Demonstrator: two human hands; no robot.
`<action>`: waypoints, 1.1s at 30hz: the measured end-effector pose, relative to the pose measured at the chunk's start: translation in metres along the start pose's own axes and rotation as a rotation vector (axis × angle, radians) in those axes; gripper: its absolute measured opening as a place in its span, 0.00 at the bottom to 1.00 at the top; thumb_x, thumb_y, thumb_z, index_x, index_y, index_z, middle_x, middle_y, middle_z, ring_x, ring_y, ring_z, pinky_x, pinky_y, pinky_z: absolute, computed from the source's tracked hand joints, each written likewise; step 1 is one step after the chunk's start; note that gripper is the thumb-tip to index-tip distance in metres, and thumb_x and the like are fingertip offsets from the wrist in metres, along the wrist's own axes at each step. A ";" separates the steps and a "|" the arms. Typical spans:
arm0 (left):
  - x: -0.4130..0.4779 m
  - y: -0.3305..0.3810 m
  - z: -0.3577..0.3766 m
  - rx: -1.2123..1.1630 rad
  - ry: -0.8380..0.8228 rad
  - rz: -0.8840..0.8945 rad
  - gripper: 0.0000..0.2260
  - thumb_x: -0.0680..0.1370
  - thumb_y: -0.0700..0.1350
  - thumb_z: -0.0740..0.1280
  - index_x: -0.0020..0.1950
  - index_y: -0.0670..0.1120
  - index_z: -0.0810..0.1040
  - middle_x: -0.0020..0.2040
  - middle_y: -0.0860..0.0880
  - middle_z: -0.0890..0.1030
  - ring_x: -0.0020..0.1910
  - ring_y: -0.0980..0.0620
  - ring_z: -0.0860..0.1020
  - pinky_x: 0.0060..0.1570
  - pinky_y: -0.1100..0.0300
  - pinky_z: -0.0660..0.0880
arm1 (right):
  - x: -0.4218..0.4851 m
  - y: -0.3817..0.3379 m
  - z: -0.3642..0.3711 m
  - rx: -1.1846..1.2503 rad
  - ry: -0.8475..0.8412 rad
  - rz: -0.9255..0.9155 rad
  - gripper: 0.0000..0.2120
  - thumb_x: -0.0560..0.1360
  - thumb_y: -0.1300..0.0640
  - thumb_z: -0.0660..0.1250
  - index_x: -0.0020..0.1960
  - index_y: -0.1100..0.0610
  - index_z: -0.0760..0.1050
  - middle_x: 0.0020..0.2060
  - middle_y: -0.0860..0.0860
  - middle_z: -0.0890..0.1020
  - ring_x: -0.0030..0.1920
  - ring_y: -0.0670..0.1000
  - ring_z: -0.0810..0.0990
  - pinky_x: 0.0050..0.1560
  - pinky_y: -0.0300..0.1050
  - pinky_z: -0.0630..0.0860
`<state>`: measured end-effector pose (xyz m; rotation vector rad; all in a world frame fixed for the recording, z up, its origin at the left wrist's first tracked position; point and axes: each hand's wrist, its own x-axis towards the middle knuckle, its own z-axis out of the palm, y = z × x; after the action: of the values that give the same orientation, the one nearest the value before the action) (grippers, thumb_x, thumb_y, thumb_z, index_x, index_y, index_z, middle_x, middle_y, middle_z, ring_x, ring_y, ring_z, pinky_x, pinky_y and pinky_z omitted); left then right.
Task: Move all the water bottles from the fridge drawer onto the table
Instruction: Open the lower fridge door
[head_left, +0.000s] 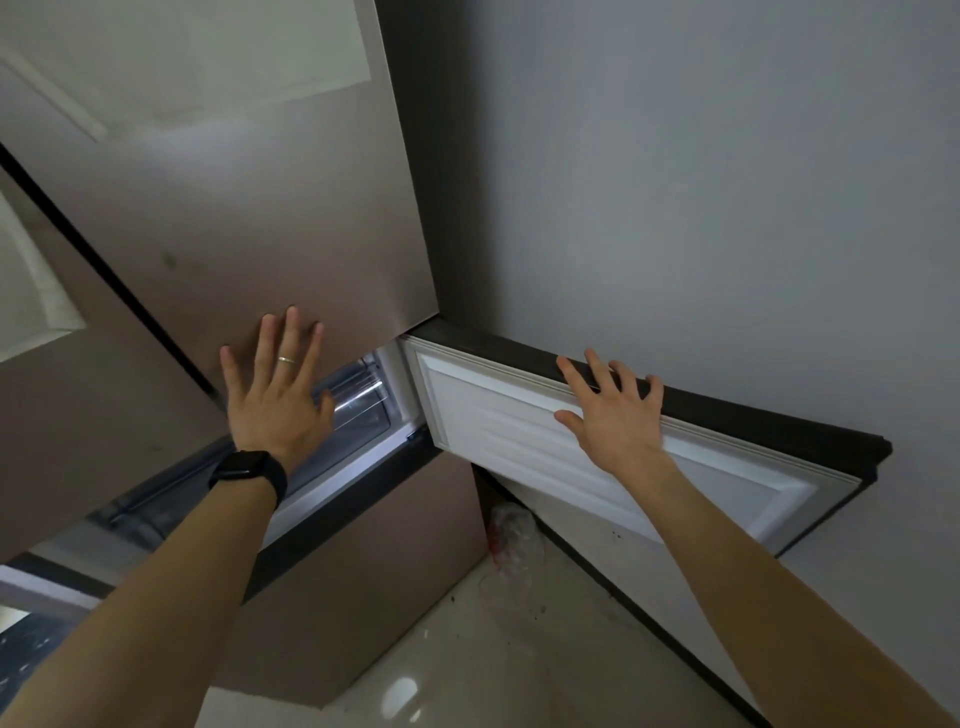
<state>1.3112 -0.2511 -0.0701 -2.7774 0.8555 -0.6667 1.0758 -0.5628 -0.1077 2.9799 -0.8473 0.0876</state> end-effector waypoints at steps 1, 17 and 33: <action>0.000 -0.001 -0.001 -0.003 0.008 0.013 0.40 0.78 0.54 0.67 0.83 0.52 0.45 0.82 0.50 0.34 0.79 0.49 0.32 0.70 0.41 0.23 | 0.001 0.002 0.000 0.003 0.005 -0.004 0.33 0.82 0.35 0.51 0.81 0.41 0.40 0.81 0.50 0.49 0.79 0.58 0.52 0.73 0.67 0.53; -0.022 -0.142 -0.042 0.381 0.315 0.306 0.26 0.84 0.55 0.55 0.82 0.57 0.52 0.83 0.50 0.54 0.81 0.48 0.54 0.77 0.40 0.43 | -0.014 -0.243 0.048 1.347 -0.460 -0.128 0.18 0.81 0.56 0.67 0.69 0.51 0.73 0.67 0.46 0.76 0.68 0.46 0.73 0.65 0.39 0.69; -0.009 -0.163 -0.018 0.574 0.482 0.391 0.27 0.81 0.57 0.55 0.81 0.57 0.59 0.78 0.51 0.67 0.76 0.50 0.62 0.75 0.41 0.38 | 0.088 -0.420 0.105 2.253 -0.964 0.674 0.21 0.82 0.40 0.58 0.60 0.55 0.76 0.54 0.54 0.81 0.51 0.53 0.81 0.51 0.48 0.76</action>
<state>1.3773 -0.1118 -0.0125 -1.9001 1.0412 -1.2830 1.3761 -0.2578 -0.2172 3.2629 -4.1370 -1.3827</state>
